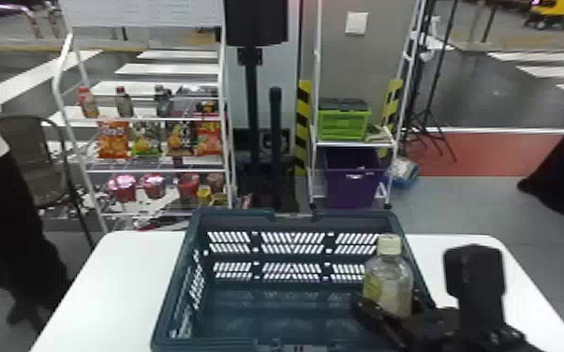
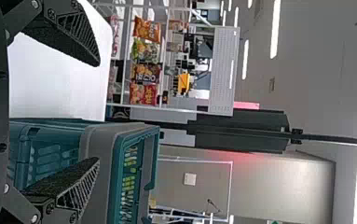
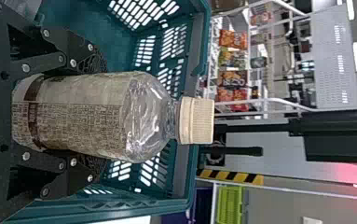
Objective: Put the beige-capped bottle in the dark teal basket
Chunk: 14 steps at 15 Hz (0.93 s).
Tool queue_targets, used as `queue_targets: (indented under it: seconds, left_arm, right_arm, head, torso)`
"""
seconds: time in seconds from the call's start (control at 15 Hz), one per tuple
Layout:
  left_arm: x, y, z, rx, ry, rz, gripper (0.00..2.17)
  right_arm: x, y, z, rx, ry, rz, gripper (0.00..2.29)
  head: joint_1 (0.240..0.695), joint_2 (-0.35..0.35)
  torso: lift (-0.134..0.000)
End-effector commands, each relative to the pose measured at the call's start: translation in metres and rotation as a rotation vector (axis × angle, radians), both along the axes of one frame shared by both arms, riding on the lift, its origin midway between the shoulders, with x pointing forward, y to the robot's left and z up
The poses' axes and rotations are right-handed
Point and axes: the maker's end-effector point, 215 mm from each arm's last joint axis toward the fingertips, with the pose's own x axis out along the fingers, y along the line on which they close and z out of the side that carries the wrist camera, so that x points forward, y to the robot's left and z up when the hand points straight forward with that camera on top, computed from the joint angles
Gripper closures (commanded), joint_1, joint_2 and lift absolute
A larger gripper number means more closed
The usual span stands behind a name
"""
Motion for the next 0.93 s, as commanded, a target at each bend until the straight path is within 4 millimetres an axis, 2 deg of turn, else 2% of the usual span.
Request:
queue_targets:
  seconds: [0.0, 0.2, 0.33, 0.6, 0.87]
  left_arm:
    - [0.0, 0.0, -0.001, 0.001, 0.002, 0.0, 0.17]
    - [0.0, 0.001, -0.001, -0.001, 0.001, 0.004, 0.17]
    - [0.001, 0.001, -0.001, -0.001, 0.001, 0.004, 0.17]
    - [0.0, 0.002, -0.002, 0.001, 0.003, 0.005, 0.17]
    - [-0.001, 0.003, 0.0, 0.0, -0.005, 0.007, 0.17]
  right_arm:
    - [0.016, 0.02, -0.006, -0.013, 0.052, 0.039, 2.28]
    - [0.031, 0.044, -0.024, -0.029, 0.142, 0.083, 2.28]
    - [0.03, 0.053, -0.04, -0.026, 0.234, 0.099, 2.28]
    - [0.042, 0.072, -0.054, -0.005, 0.322, 0.138, 2.28]
    - [0.036, 0.072, -0.066, -0.031, 0.411, 0.139, 2.27]
  head:
    - [0.499, 0.0]
    - [0.499, 0.0]
    - [0.499, 0.0]
    - [0.499, 0.0]
    - [0.499, 0.0]
  torso:
    - [0.0]
    - [0.0]
    - [0.0]
    - [0.0]
    - [0.0]
